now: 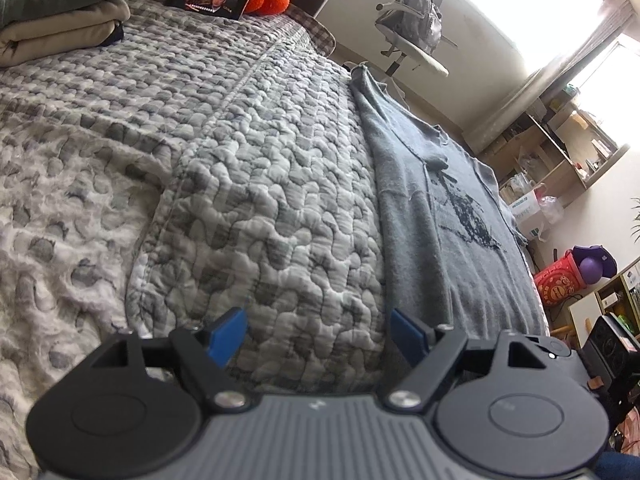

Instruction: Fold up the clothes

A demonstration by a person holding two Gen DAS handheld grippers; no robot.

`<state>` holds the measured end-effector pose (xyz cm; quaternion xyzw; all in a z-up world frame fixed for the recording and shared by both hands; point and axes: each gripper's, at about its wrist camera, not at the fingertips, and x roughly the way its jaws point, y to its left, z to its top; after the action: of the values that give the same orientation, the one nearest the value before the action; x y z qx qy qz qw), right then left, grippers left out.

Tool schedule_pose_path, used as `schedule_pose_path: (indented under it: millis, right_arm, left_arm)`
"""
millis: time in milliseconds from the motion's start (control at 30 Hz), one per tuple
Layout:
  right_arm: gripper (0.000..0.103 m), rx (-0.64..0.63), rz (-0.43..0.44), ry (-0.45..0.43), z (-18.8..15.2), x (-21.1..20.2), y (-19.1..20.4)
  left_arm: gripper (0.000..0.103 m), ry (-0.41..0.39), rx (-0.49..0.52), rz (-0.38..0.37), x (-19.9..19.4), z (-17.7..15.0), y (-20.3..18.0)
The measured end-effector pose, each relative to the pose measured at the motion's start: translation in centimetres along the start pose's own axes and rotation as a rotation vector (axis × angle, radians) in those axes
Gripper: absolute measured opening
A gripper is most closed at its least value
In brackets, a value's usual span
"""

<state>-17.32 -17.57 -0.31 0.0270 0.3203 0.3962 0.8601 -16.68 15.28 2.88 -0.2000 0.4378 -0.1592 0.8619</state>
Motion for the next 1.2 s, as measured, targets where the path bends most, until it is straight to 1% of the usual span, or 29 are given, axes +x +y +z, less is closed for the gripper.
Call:
schedule_pose_path:
  millis: [133, 300, 400, 467, 600, 633, 700, 800, 900, 967, 1033, 1100, 1200]
  right_arm:
    - [0.018, 0.021, -0.003, 0.000, 0.3, 0.2, 0.5]
    - [0.019, 0.085, -0.010, 0.001, 1.2, 0.5, 0.3]
    - [0.020, 0.076, -0.069, 0.032, 1.3, 1.3, 0.5]
    - [0.020, 0.067, -0.086, 0.038, 1.3, 1.6, 0.9]
    - [0.021, 0.076, -0.121, 0.013, 1.7, 1.5, 1.2]
    - [0.021, 0.077, -0.137, 0.004, 1.9, 1.5, 1.3]
    - [0.021, 0.049, -0.197, -0.005, 2.2, 1.6, 1.7]
    - [0.021, 0.012, -0.246, -0.004, 2.7, 2.1, 2.3]
    - [0.021, 0.002, -0.251, 0.014, 3.1, 3.0, 2.6]
    - [0.021, -0.015, -0.274, 0.038, 3.3, 3.8, 2.8]
    - [0.008, -0.030, -0.296, 0.045, 3.4, 4.3, 3.0]
    - [0.004, 0.009, -0.275, 0.024, 3.4, 3.5, 2.6]
    - [0.004, 0.079, -0.248, -0.032, 3.0, 1.3, 1.9]
  left_arm:
    - [0.080, 0.001, -0.007, -0.003, 0.0, -0.1, 0.4]
    - [0.080, 0.007, 0.000, -0.012, 0.1, -0.3, 0.3]
    - [0.080, 0.013, 0.004, -0.017, 0.3, -0.5, 0.2]
    - [0.080, 0.016, 0.008, -0.019, 0.4, -0.5, 0.2]
    - [0.080, 0.017, 0.014, -0.019, 0.6, -0.5, 0.2]
    - [0.080, 0.017, 0.014, -0.020, 0.6, -0.5, 0.2]
    - [0.080, 0.017, 0.013, -0.020, 0.6, -0.4, 0.1]
    - [0.080, 0.014, 0.015, -0.023, 0.7, -0.3, 0.0]
    - [0.080, 0.011, 0.017, -0.030, 0.8, -0.2, -0.2]
    - [0.080, 0.009, 0.021, -0.033, 0.9, -0.1, -0.4]
    - [0.080, 0.004, 0.030, -0.036, 0.9, 0.1, -0.6]
    - [0.080, -0.004, 0.046, -0.039, 0.9, 0.2, -0.9]
    - [0.080, -0.012, 0.067, -0.044, 0.8, 0.4, -1.1]
